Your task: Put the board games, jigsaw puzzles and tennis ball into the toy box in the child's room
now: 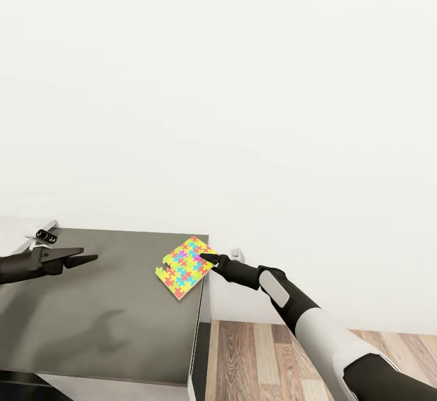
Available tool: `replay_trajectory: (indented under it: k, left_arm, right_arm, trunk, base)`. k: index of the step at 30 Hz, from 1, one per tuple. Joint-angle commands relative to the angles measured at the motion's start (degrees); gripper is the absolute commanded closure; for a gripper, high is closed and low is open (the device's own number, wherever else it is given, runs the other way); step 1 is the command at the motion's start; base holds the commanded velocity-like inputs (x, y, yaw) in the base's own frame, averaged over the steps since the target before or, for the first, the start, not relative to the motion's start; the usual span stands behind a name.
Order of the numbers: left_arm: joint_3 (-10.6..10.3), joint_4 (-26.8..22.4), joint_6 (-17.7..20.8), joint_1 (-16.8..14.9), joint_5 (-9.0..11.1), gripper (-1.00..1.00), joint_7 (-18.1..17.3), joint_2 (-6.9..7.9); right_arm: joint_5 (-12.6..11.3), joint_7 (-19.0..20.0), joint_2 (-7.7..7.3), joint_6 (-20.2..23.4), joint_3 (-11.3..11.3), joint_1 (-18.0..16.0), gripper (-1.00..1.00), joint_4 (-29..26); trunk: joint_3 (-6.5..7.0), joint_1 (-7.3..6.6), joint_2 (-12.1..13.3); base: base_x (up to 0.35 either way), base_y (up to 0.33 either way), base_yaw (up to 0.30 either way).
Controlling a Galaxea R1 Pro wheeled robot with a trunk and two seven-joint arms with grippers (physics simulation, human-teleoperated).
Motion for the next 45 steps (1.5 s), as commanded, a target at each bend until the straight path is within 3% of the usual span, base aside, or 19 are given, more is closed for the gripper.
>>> replay_trajectory:
  k: [1,45]
  left_arm:
    - [-0.1,0.0,0.6,0.0,0.1,-1.0,-0.2,0.05]
    - [-0.1,0.0,0.6,0.0,0.1,-1.0,-0.2,0.05]
  right_arm:
    - [-0.4,0.0,-0.02,0.2,0.1,0.0,-1.0,0.0]
    - [-0.4,1.3,-0.97,0.4,0.2,0.0,-1.0,-0.2]
  trunk:
    - [-0.05,0.0,0.0]
    - [-0.05,0.0,0.0]
  base:
    - [0.0,0.0,0.0]
    - [0.0,0.0,0.0]
